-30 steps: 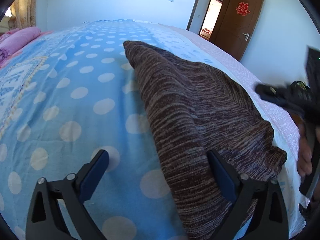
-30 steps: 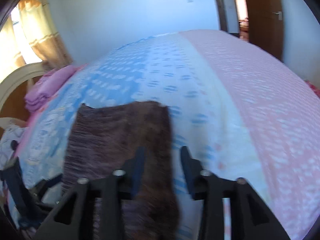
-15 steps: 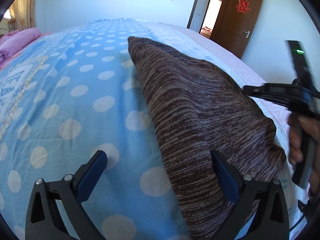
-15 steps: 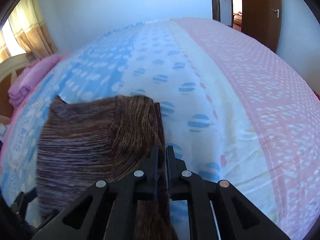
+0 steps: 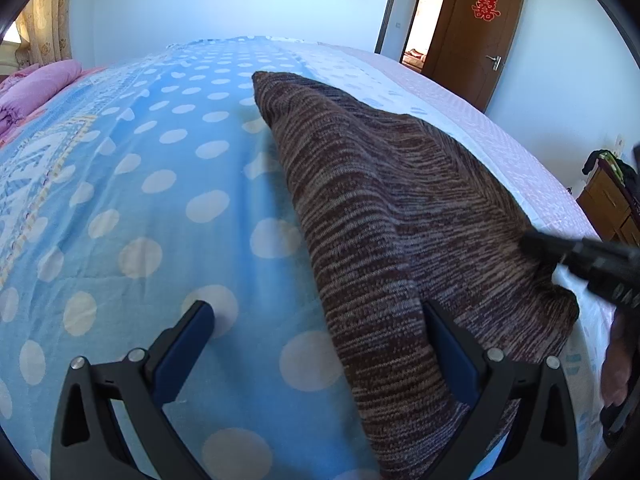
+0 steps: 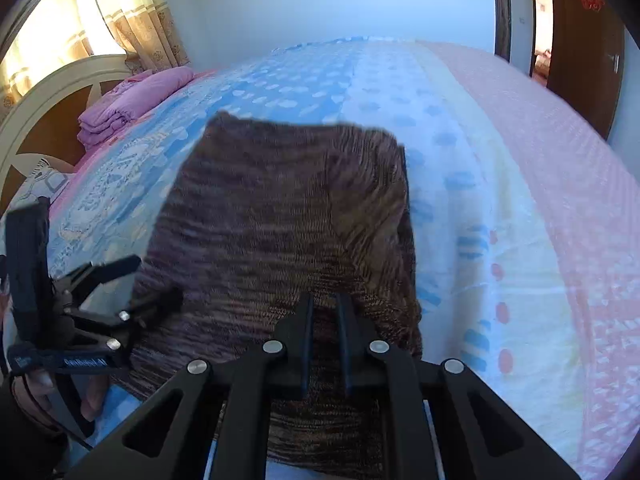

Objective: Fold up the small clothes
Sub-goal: 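Press the folded sweater flat with the right tool while the left tool rests on it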

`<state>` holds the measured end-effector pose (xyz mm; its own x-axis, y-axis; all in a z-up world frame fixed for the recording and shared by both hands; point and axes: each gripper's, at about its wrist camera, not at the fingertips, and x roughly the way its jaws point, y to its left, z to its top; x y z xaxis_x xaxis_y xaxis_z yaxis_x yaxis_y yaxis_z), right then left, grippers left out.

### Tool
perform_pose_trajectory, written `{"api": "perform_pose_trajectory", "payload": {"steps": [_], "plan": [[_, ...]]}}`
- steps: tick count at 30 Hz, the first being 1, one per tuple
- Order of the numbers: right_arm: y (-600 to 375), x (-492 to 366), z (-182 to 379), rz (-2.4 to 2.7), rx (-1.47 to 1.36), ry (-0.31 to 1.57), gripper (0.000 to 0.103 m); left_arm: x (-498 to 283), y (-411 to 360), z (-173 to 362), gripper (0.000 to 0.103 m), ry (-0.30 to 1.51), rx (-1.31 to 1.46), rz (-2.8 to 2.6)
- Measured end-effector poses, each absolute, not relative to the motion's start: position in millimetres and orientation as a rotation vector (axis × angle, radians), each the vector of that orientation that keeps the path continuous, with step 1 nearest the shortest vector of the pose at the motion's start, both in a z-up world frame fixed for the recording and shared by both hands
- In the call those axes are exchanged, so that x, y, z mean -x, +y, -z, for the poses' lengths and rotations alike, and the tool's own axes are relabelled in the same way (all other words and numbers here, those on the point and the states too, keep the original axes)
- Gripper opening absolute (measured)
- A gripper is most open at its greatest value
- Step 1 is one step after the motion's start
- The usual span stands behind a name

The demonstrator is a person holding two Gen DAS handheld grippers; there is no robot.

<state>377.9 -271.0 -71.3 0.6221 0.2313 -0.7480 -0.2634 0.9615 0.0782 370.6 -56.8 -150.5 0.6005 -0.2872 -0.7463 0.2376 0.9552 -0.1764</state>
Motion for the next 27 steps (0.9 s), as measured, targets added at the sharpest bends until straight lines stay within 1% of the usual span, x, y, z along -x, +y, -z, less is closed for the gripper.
{"api": "perform_pose_trajectory", "payload": {"steps": [3,6,8,11,13,18,21,27], "plan": [[-243.7,-390.9,51.8,-0.335,0.124,0.793,0.012,-371.0,-56.9,150.8,0.103,0.875,0.06,0.304],[-221.2,-422.1,46.2,-0.361,0.107,0.785,0.012,-371.7,-56.6,151.3,0.103,0.875,0.063,0.305],[-205.6,-447.0,52.4,-0.401,0.077,0.812,0.012,-371.9,-56.6,151.2,0.103,0.875,0.063,0.305],[-175.5,-473.0,68.5,-0.415,0.13,0.852,0.012,-372.4,-56.5,151.5,0.103,0.875,0.062,0.304],[-158.2,-496.7,97.7,-0.358,0.2,0.969,0.011,-372.7,-56.6,151.8,0.103,0.875,0.06,0.303],[-156.8,-505.7,105.8,-0.333,0.169,0.964,0.011,-373.8,-56.5,152.3,0.103,0.878,0.058,0.301],[-169.4,-498.3,95.2,-0.383,0.122,0.973,0.011,-373.7,-55.2,152.1,0.103,0.875,0.064,0.308],[-276.4,-432.3,60.2,-0.389,-0.11,0.896,0.014,-371.9,-49.6,151.4,0.103,0.868,0.096,0.324]]}}
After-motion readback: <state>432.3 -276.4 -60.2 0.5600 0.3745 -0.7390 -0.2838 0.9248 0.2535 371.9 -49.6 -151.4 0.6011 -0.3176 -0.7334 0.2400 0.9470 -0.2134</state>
